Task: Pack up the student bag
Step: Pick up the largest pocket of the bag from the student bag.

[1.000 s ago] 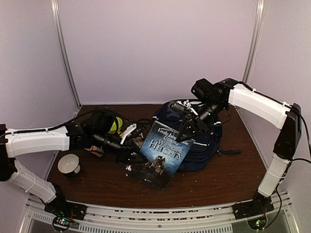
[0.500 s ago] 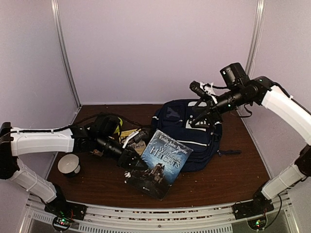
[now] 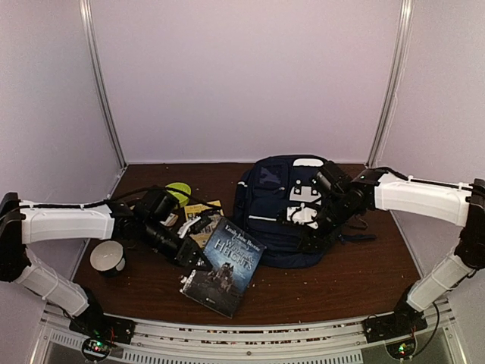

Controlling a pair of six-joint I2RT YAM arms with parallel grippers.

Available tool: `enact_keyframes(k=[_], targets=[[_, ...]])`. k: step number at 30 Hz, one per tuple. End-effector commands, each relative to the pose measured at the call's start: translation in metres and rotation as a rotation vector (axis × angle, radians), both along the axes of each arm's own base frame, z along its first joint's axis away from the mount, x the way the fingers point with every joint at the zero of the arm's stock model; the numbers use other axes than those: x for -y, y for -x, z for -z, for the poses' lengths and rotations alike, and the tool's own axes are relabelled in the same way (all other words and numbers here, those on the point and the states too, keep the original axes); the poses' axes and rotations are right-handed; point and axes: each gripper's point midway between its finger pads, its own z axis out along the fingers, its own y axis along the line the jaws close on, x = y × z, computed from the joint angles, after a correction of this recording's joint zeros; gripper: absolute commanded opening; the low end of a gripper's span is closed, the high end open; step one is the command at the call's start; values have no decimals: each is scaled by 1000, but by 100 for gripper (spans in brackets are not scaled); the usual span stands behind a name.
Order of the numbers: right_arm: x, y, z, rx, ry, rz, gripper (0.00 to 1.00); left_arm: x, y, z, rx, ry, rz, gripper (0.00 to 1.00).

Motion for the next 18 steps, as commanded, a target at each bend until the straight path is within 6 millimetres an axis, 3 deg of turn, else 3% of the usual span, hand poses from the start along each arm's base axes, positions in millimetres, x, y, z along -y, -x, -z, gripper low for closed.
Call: enact_keyframes(k=[1,7,12,15,18], targets=[[-5,-13,24,84,88,-22,42,-1,-9,-28,70,113,-25,0],[-4,-32,46,104,154,49,41,-5,-3,-28,63,133,-21,0],[-3,-36,61,89,198,56,39,-8,0,-30,74,132,-22,0],[-4,-40,66,83,217,65,28,-8,0,-30,78,135,-18,0],[-6,-44,61,89,212,81,7,-7,0,-30,78,143,-14,0]])
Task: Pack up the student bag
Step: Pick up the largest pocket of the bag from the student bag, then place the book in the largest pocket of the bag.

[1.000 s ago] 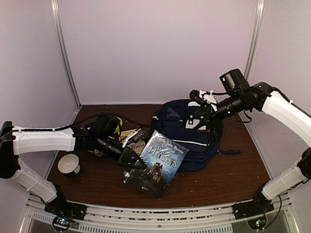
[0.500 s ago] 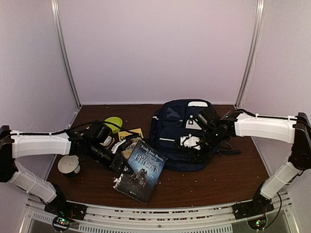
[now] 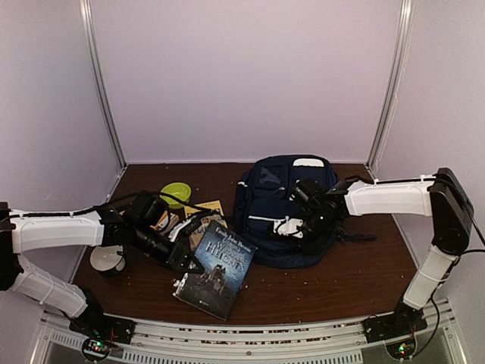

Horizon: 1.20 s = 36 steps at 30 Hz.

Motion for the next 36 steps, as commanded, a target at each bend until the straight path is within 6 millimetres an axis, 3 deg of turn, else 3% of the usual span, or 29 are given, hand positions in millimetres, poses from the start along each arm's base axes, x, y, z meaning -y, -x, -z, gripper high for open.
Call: enact_keyframes(k=[1,4,10,14,19,22,31,36], targets=[[-2,-16,-13,55,8,47,1,15,-6,-36,91,149,47,0],[2,-28,-45,132,-21,91,0,18,0,-42,86,190,79,0],[6,-46,-136,276,-164,183,0,17,10,-45,100,207,149,0],[9,-51,-173,347,-212,209,0,37,10,-67,143,301,198,0],[13,-60,-196,400,-221,243,0,76,1,-88,165,395,242,0],[17,-65,-212,438,-243,274,0,100,-16,-91,154,439,221,0],[21,-57,-215,446,-286,252,0,158,-76,-68,66,534,92,0],[20,-47,-208,422,-289,203,0,183,-109,-38,37,497,24,0]])
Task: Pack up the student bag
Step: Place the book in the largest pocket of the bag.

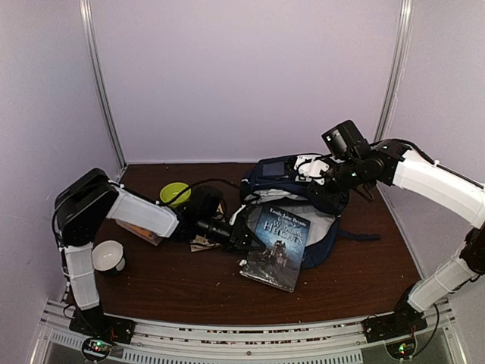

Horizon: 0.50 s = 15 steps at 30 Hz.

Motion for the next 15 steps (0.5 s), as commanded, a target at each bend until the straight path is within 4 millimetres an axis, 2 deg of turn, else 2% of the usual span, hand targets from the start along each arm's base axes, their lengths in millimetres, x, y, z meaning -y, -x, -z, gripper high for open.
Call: enact_keyframes(k=[1,5,10,15], targets=[[-4,4,-31,84,-88,-46,0,34,-41,-47,127,177,-58,0],[-1,12,-22,79,-64,-81,0,42,-67,-20,134,82,-145,4],[5,18,-5,76,-27,-102,0,45,-94,6,184,-44,-225,24],[15,15,9,70,6,-76,0,40,-96,15,193,-83,-242,44]])
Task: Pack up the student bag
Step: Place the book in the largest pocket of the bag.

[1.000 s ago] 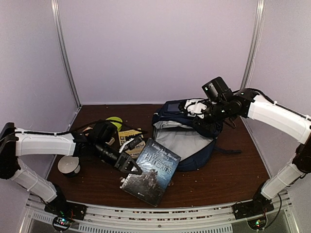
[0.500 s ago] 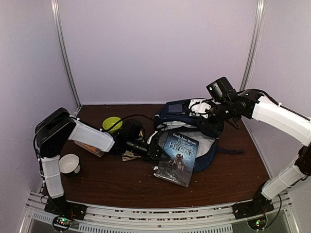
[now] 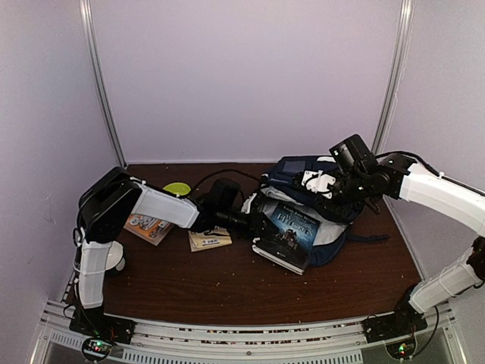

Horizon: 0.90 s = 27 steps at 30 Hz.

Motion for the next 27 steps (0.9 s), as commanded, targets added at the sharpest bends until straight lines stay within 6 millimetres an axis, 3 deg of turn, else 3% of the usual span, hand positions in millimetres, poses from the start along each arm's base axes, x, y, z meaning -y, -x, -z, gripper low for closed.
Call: enact_keyframes(k=[1,5,7,8,16,21,24,26,27], targets=[[-5,-2,-18,64,-54,-30,0,-6,-26,0,106,-43,-89,47],[-3,-6,-18,64,-63,-16,0,-16,-21,3,120,-102,-76,63],[-3,-8,-20,67,-77,-13,0,-22,-17,3,137,-132,-62,96],[-4,-8,-21,65,-84,-13,0,-26,-15,3,148,-148,-60,98],[-4,-10,-19,61,-100,-1,0,-69,17,-9,303,-305,-27,98],[-3,-9,-25,65,-118,-2,0,-112,40,-37,758,-597,-61,98],[-3,-10,-26,65,-120,0,0,-132,28,-50,931,-714,-154,98],[-3,-11,-24,64,-118,4,0,-145,15,-44,972,-802,-216,98],[-3,-12,-24,63,-118,6,0,-142,15,-43,1016,-807,-177,96]])
